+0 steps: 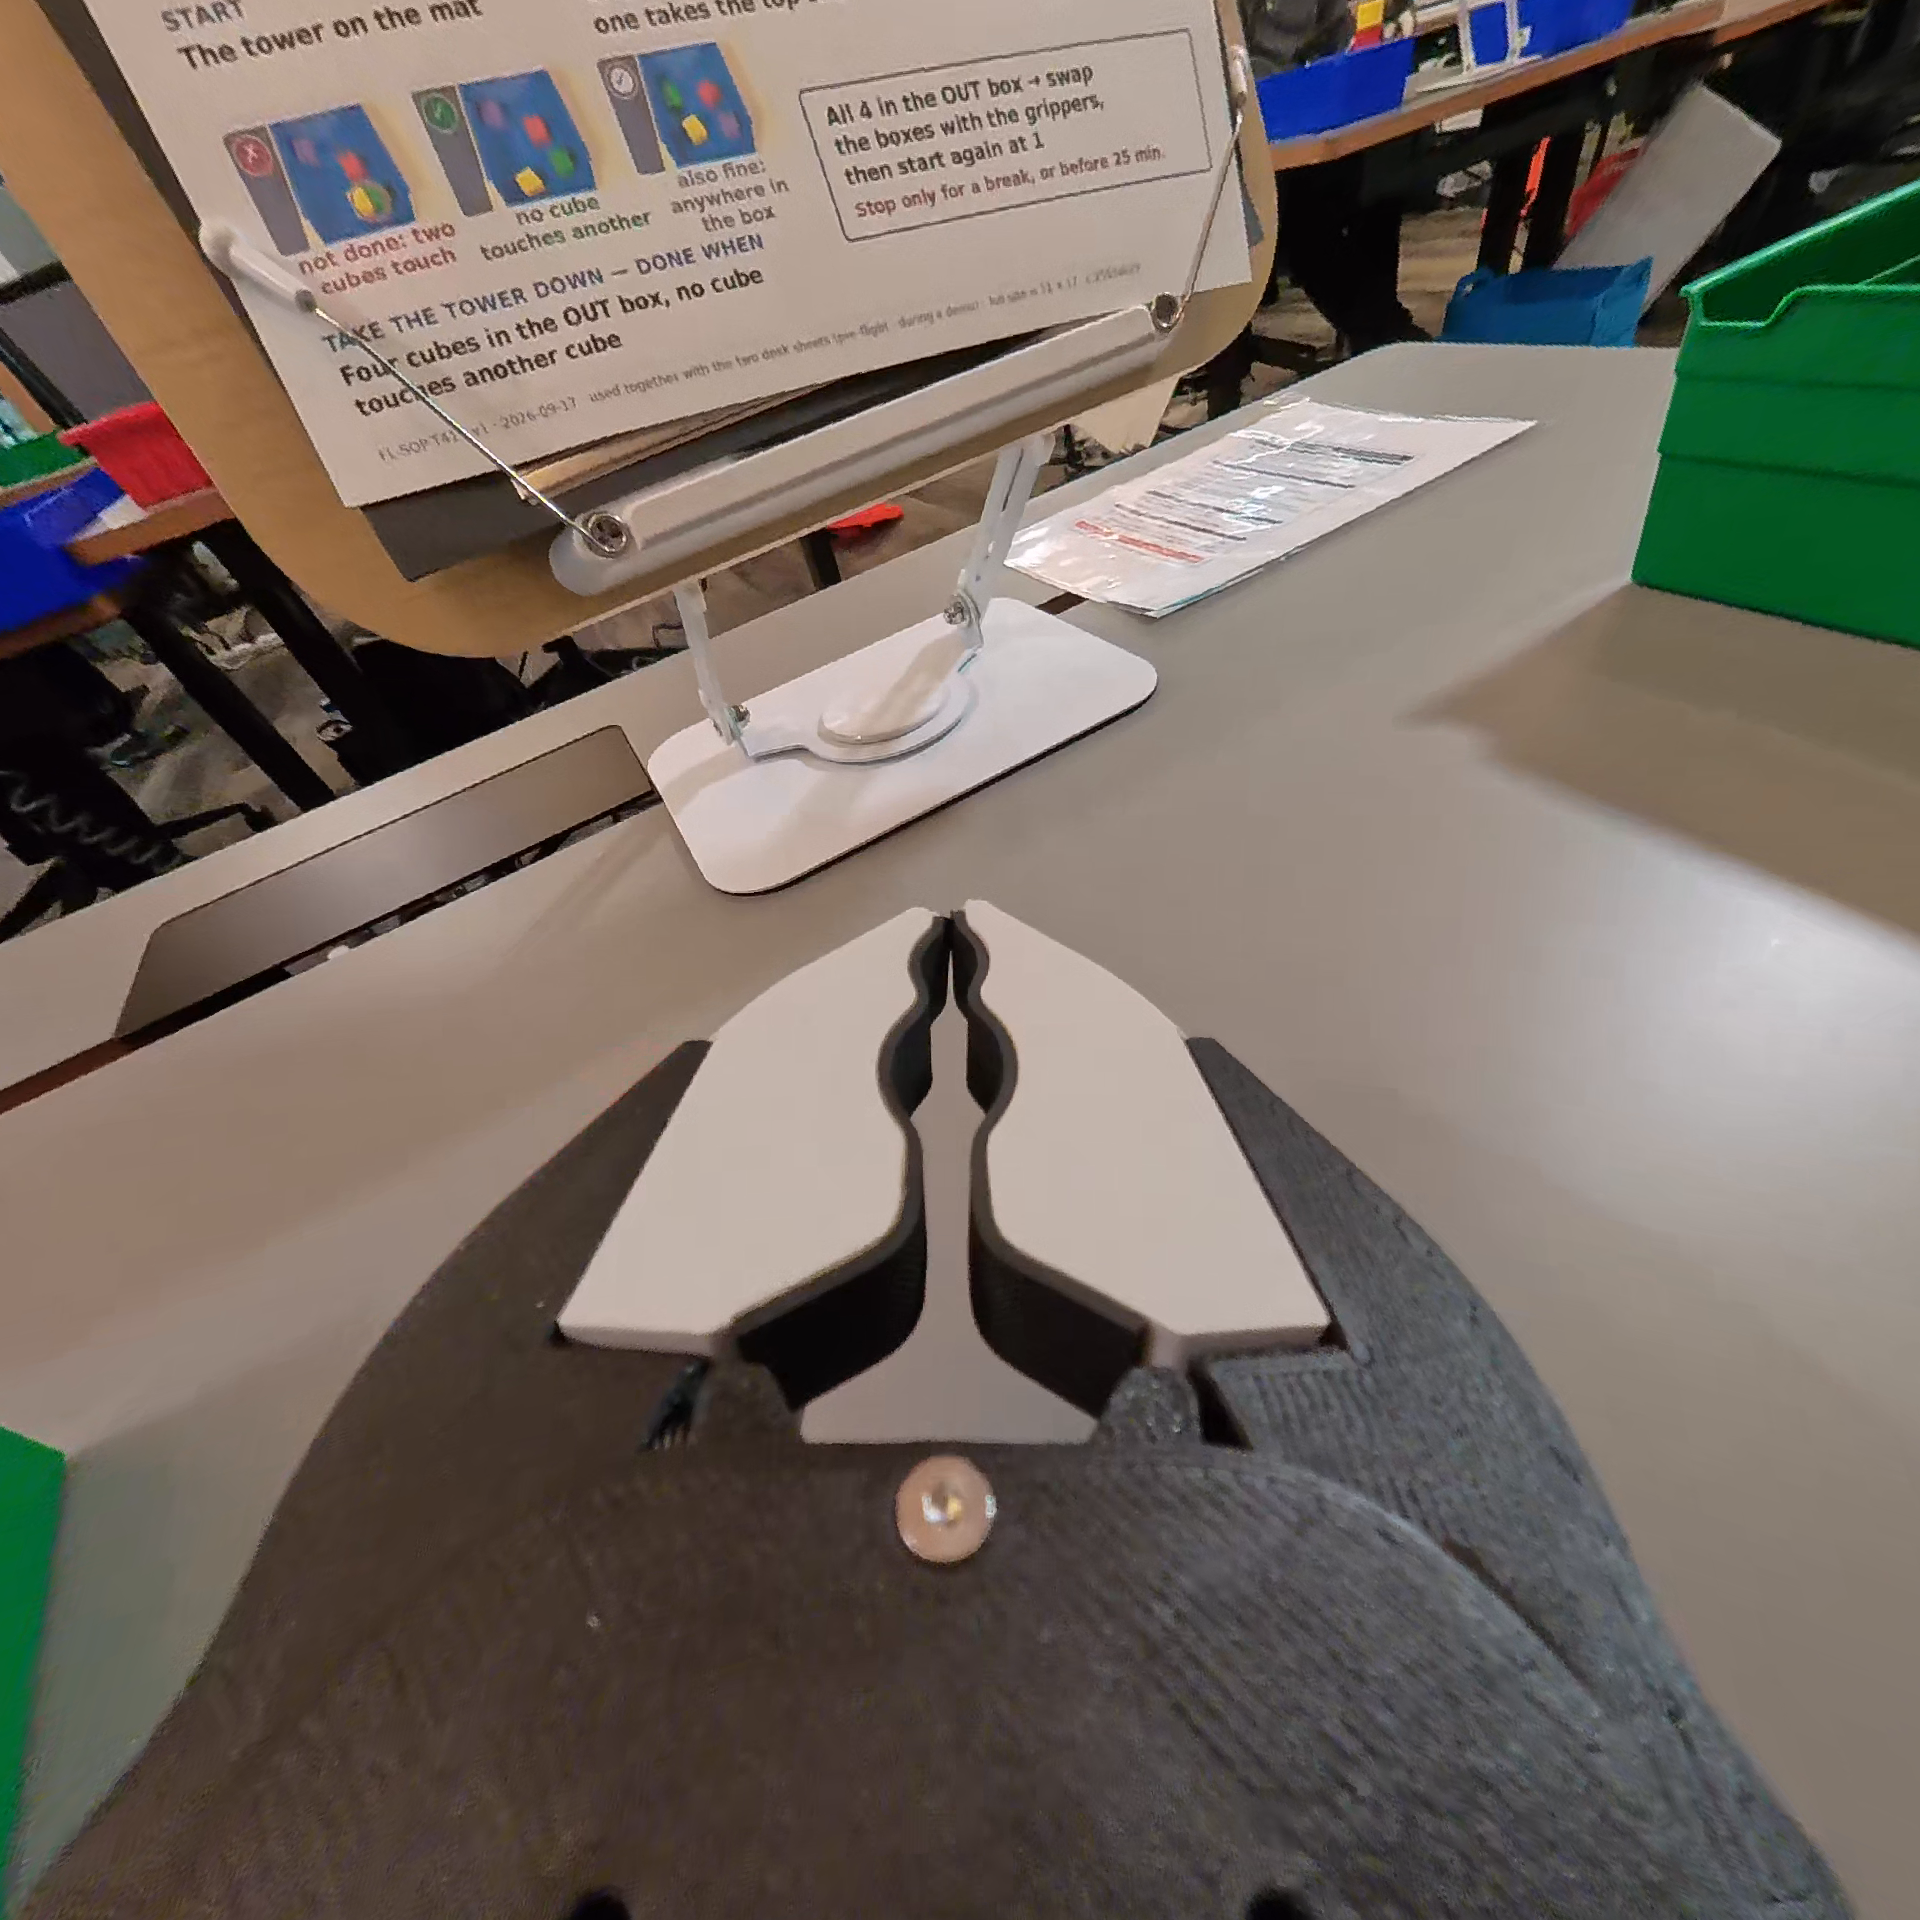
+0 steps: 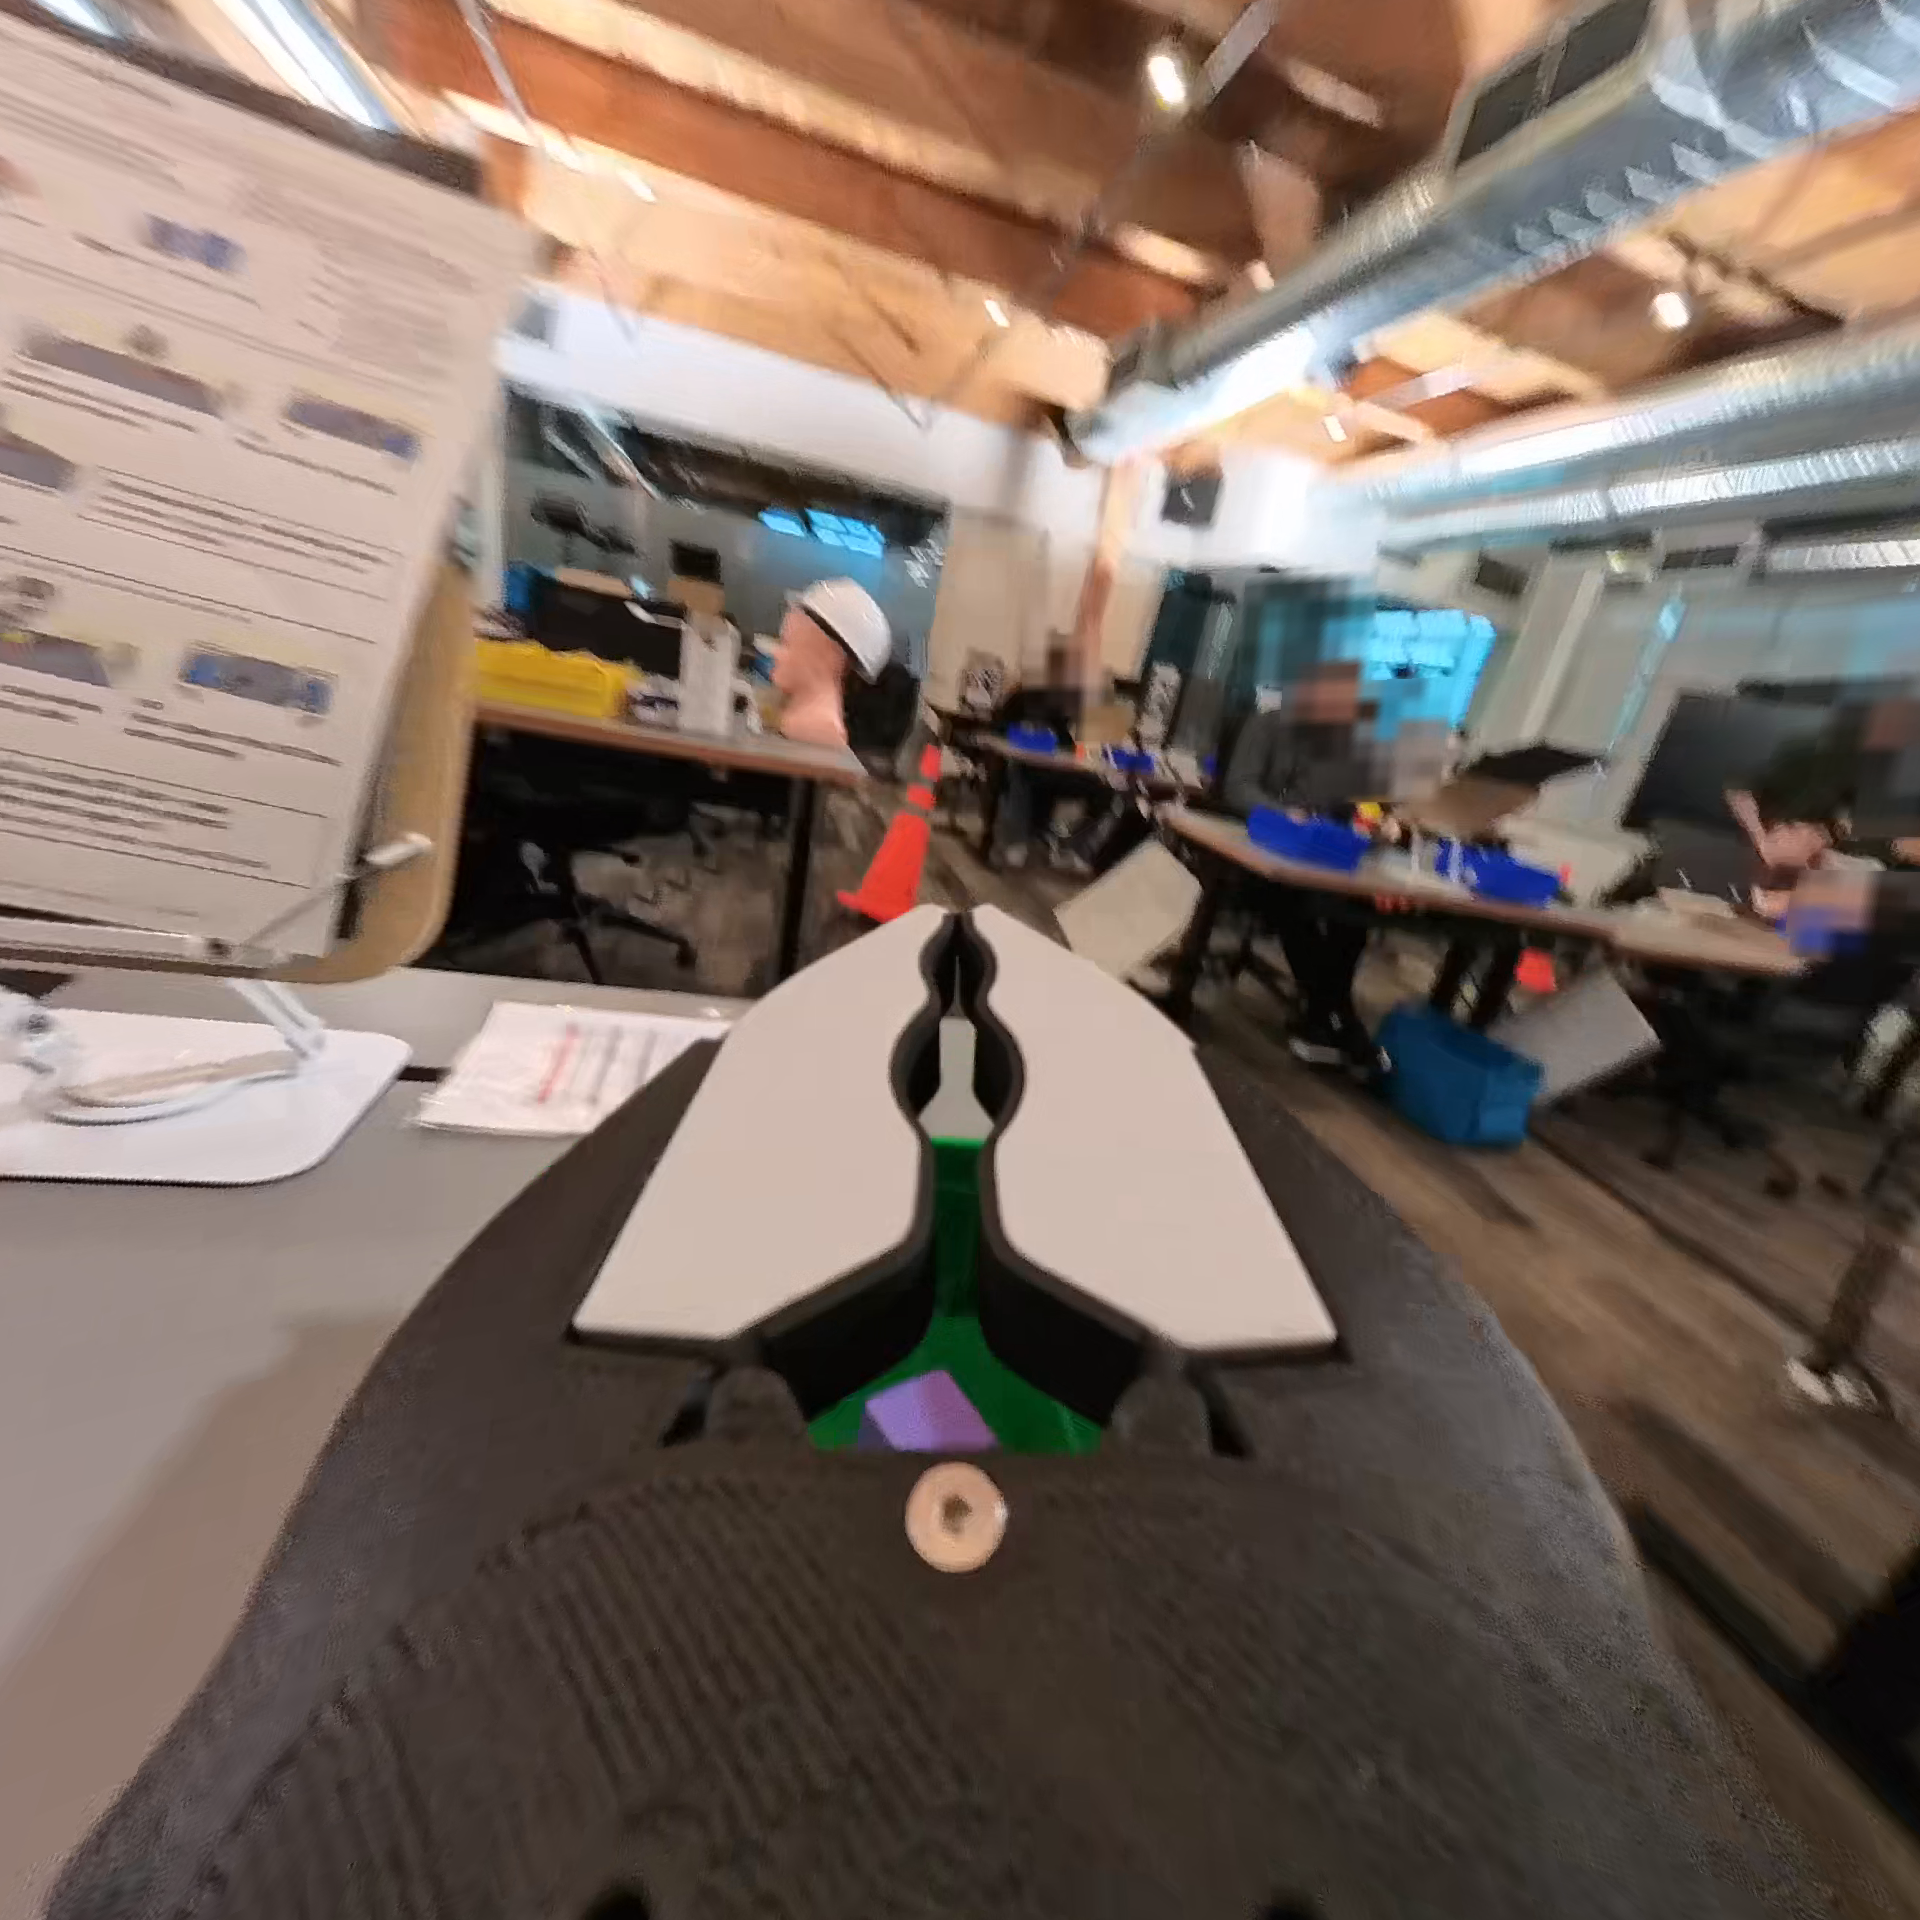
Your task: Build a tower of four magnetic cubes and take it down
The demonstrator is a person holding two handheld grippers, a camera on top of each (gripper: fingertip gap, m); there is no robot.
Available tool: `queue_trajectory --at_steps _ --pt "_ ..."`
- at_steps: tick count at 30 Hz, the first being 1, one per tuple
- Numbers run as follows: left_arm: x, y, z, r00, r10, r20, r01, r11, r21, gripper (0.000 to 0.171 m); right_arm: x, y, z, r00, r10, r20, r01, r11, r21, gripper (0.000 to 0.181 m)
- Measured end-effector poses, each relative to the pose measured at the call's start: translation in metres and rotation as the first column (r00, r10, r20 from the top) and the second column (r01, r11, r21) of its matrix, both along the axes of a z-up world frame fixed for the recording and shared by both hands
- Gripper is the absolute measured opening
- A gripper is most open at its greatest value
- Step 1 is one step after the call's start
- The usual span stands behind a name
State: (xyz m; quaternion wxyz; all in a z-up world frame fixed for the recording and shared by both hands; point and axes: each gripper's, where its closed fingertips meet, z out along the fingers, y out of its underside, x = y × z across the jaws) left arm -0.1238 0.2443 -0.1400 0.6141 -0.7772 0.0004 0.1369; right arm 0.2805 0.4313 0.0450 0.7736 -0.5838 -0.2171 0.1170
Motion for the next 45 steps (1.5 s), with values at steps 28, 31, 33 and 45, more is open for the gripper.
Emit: queue_trajectory --at_steps 28,31,33,45 --pt "0.019 0.006 -0.016 0.995 -0.055 0.084 0.061 0.996 -0.059 0.057 0.050 0.088 -0.125 0.780 0.139 0.610 0.232 0.841 -0.489 0.066" --pt "0.017 0.007 -0.018 0.995 -0.041 0.092 0.048 0.996 -0.076 0.057 0.058 0.094 -0.147 0.739 0.208 0.641 0.263 0.787 -0.558 0.064" --pt "0.014 0.008 -0.019 0.996 -0.027 0.083 0.034 0.996 -0.085 0.056 0.060 0.095 -0.163 0.722 0.266 0.639 0.276 0.735 -0.619 0.065" --pt "0.003 -0.005 -0.033 0.999 0.007 0.041 -0.001 0.990 -0.142 0.058 0.061 0.093 -0.228 0.642 0.524 0.560 0.300 0.500 -0.812 0.060"
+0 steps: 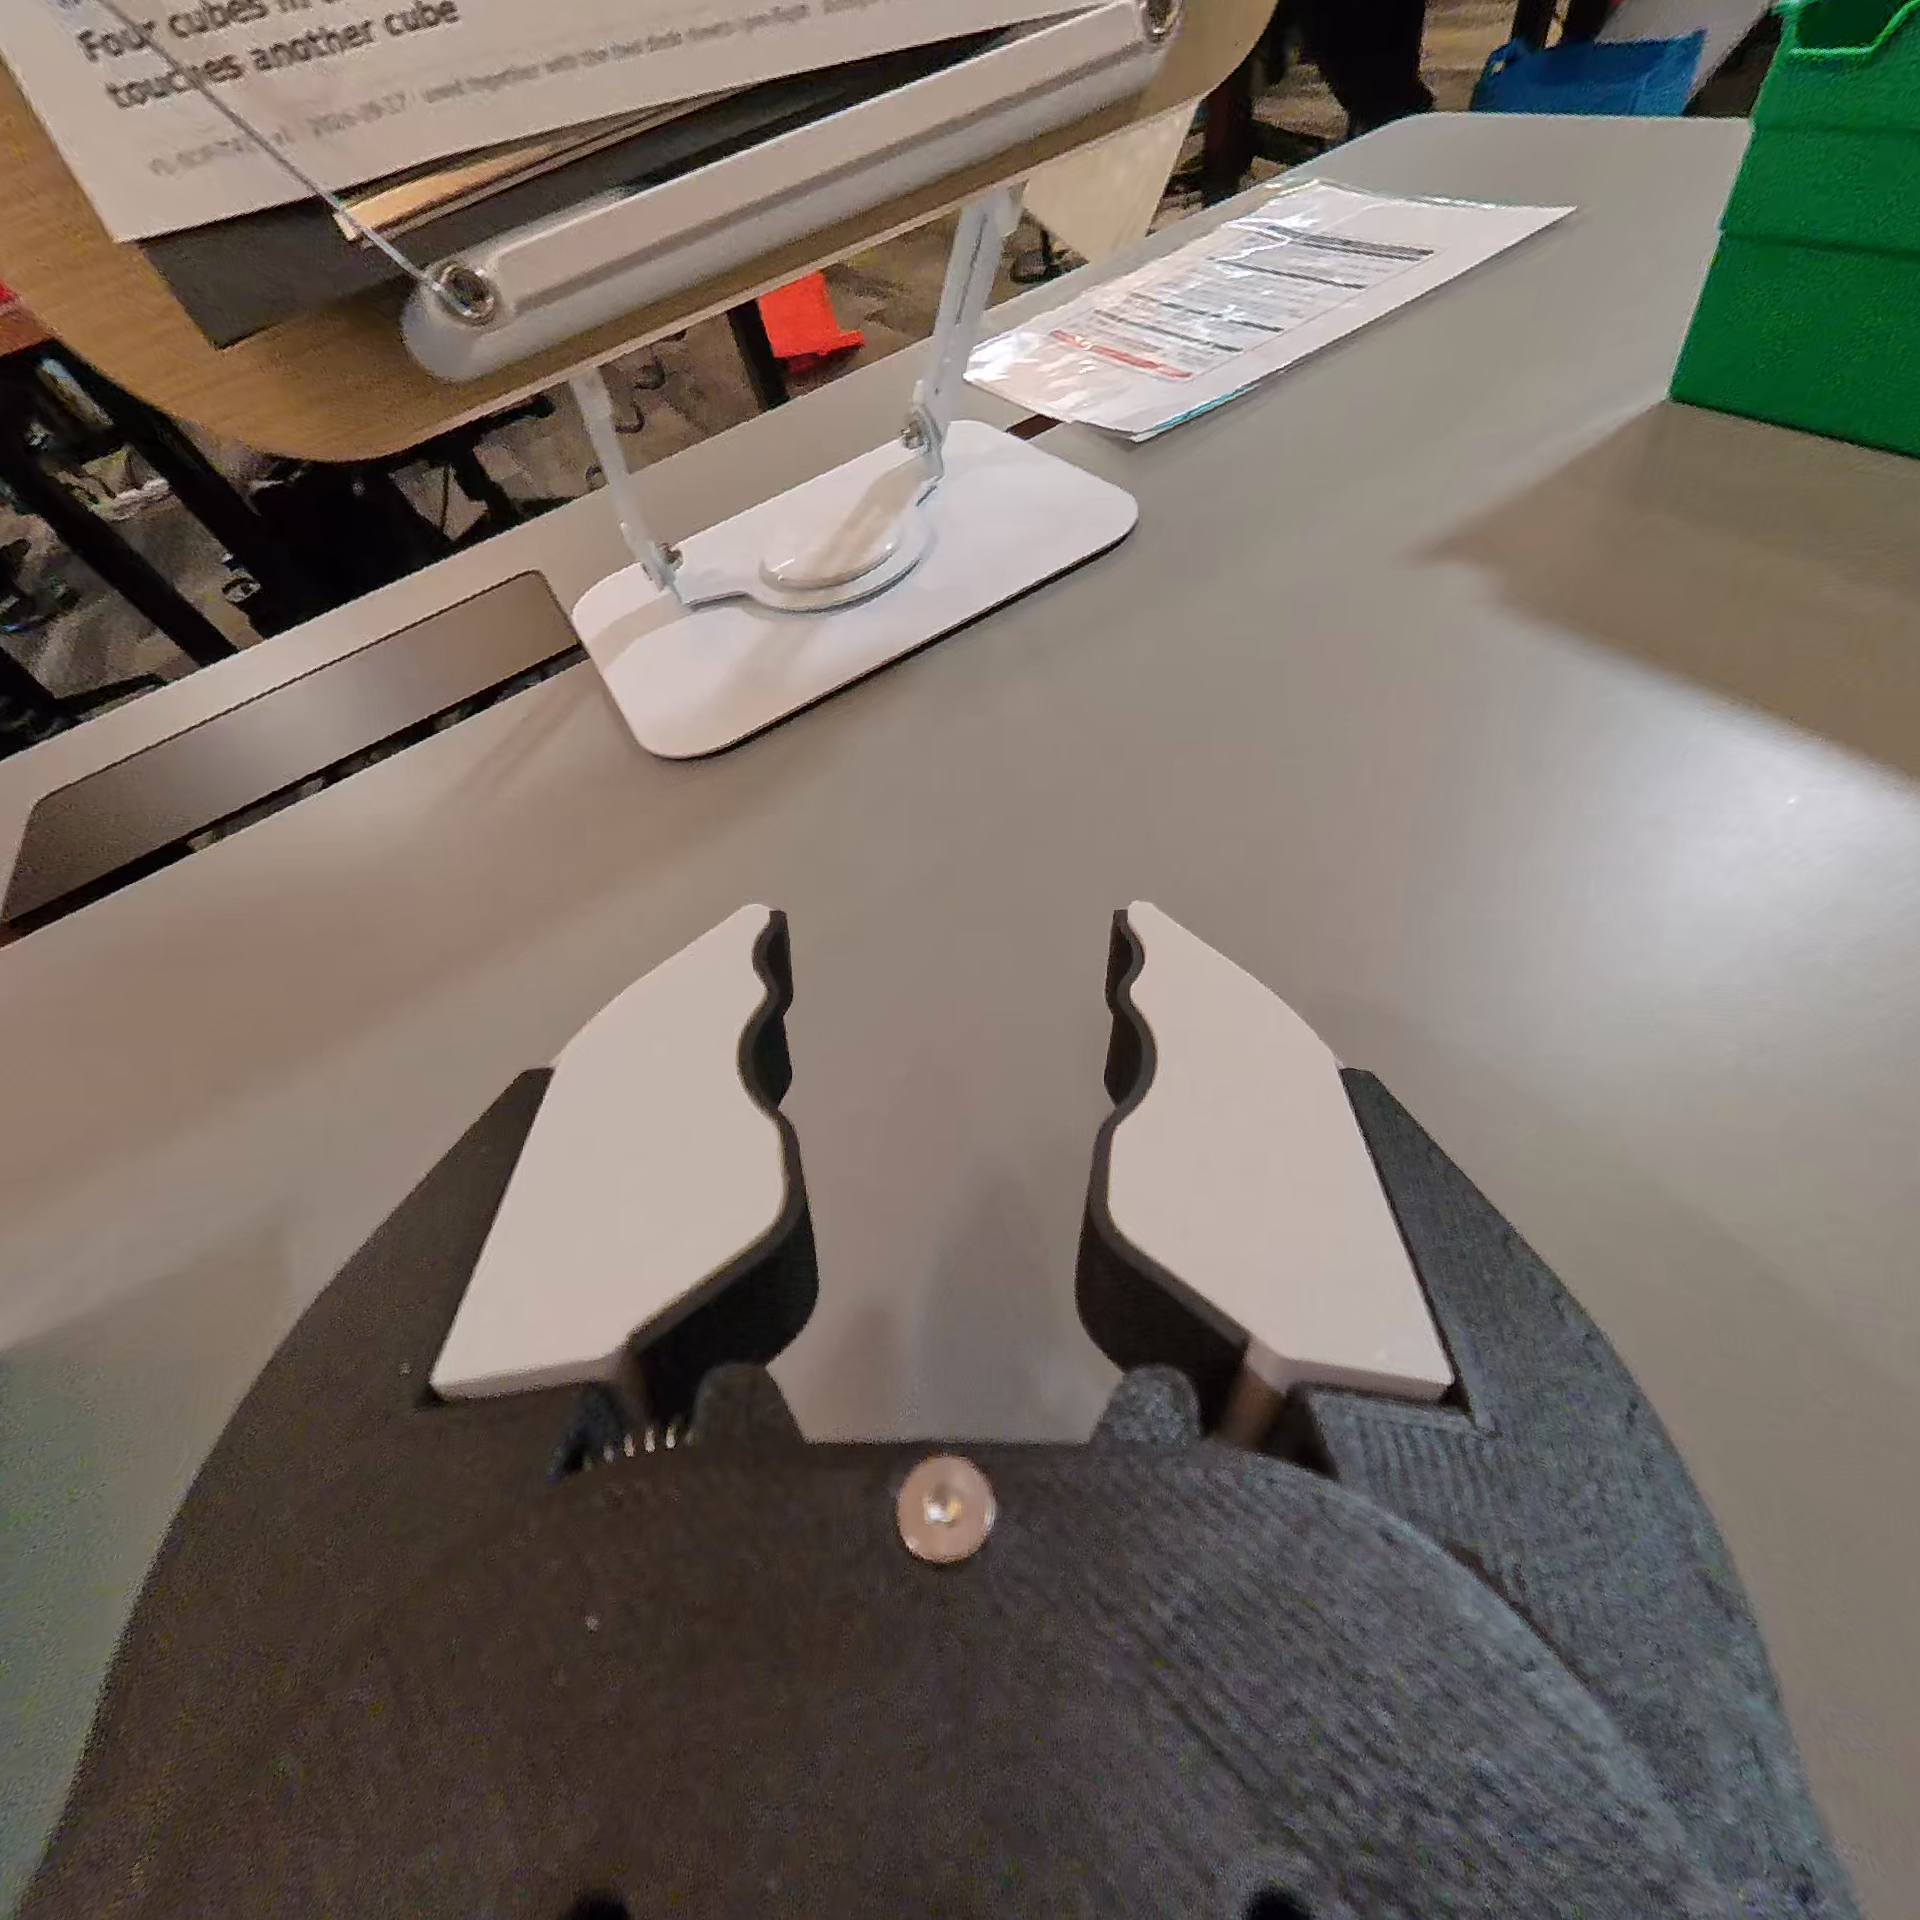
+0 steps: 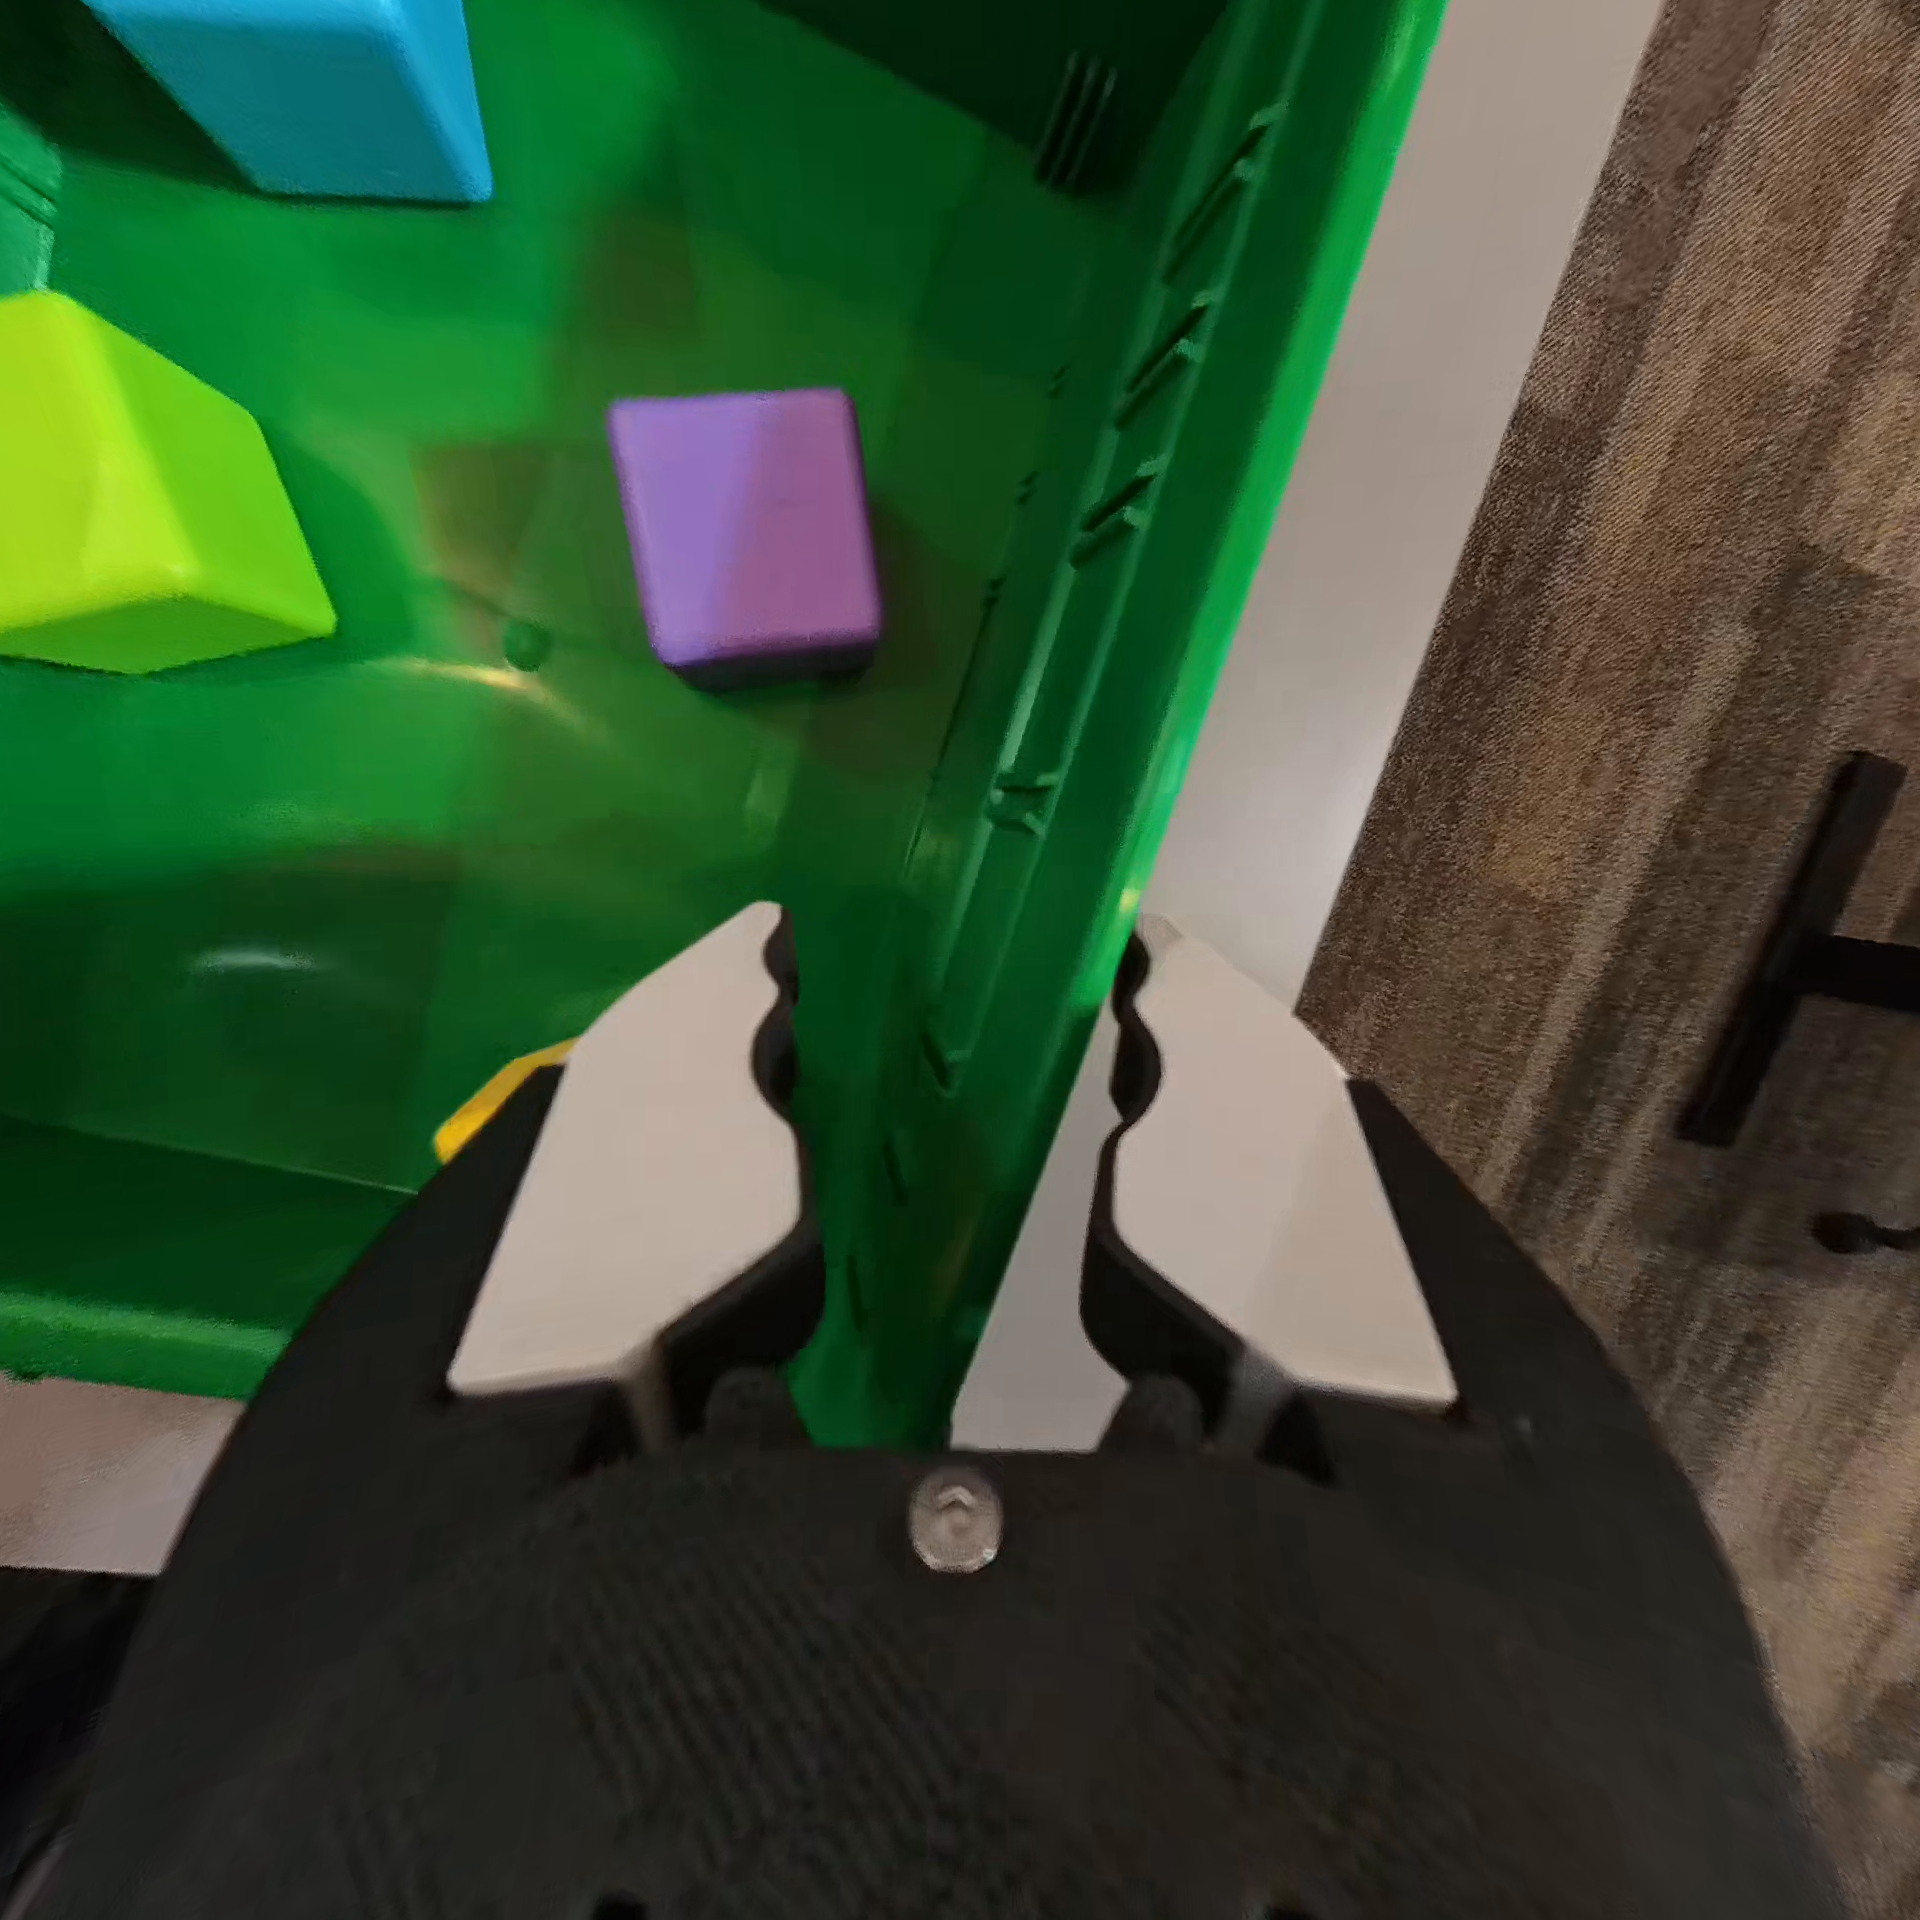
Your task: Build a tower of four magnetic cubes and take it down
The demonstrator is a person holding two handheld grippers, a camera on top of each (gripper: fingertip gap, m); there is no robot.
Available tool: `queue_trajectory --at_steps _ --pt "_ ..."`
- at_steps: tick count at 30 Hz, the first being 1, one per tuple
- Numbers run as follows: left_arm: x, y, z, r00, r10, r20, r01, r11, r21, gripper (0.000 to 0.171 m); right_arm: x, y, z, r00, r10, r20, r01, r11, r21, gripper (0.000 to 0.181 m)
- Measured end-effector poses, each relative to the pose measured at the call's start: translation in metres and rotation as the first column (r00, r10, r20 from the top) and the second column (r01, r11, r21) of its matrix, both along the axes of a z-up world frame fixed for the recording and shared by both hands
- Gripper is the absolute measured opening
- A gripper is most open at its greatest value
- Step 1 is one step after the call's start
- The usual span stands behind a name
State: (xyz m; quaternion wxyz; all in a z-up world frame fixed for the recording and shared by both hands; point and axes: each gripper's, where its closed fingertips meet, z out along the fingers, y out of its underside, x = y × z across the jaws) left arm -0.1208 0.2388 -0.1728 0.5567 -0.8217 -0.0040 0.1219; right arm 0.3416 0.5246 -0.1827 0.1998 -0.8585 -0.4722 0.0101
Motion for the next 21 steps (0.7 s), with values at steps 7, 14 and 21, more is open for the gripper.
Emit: queue_trajectory --at_steps 7,14,21 --pt "-0.009 -0.016 0.000 0.999 0.040 -0.004 -0.040 0.999 -0.002 0.059 0.003 0.008 -0.011 0.996 0.082 0.036 -0.082 0.997 -0.014 0.022" --pt "-0.009 -0.017 -0.001 0.999 0.041 -0.014 -0.041 0.999 -0.007 0.058 -0.003 0.002 -0.011 0.994 -0.019 -0.105 0.004 0.990 -0.143 0.007" --pt "-0.008 -0.024 0.028 0.992 0.116 -0.059 -0.110 0.990 0.085 0.067 -0.022 -0.016 -0.002 0.940 -0.233 -0.250 0.177 0.958 -0.227 0.005"
